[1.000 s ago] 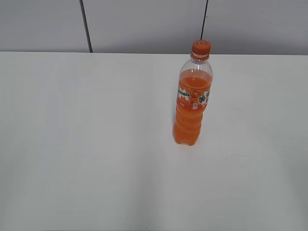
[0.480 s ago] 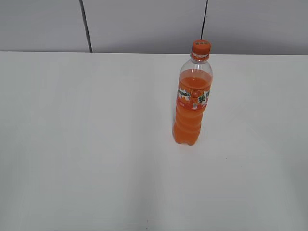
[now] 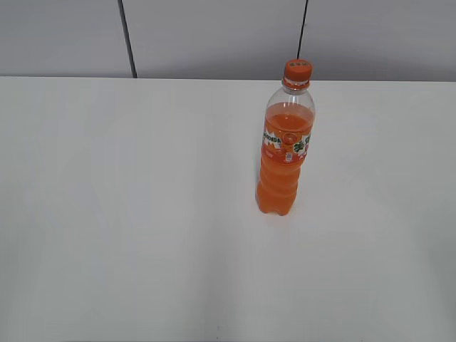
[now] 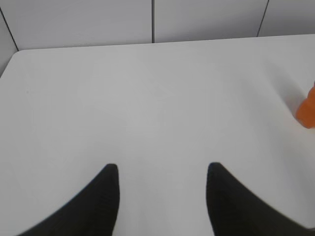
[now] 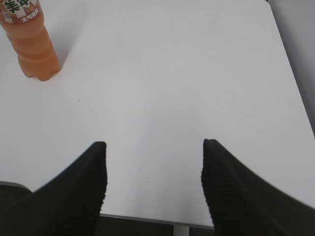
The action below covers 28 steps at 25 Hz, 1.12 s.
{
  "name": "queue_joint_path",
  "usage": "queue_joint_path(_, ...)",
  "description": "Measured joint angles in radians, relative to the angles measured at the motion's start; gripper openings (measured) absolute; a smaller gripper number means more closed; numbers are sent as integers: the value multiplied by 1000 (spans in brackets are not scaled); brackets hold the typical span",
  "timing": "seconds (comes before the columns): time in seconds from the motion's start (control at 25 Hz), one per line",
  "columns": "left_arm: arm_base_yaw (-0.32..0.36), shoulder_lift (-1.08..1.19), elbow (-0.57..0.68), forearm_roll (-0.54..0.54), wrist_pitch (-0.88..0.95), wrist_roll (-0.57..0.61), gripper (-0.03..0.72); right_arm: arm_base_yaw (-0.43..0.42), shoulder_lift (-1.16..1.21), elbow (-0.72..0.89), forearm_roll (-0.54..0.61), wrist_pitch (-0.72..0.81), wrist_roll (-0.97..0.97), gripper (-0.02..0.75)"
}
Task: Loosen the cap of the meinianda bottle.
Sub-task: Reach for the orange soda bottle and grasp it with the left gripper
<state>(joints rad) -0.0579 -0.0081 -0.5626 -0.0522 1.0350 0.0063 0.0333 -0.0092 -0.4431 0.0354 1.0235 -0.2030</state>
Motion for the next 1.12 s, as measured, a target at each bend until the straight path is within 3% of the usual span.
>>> queue_joint_path(0.48,0,14,0,-1,-2,0,362,0,0,0,0,0,0,459)
queue_joint_path(0.72,0,114,-15,-6,-48,0,441,0,0,0,0,0,0,459)
queue_joint_path(1.12,0,303,-19,23,-415,8,485,0,0,0,0,0,0,459)
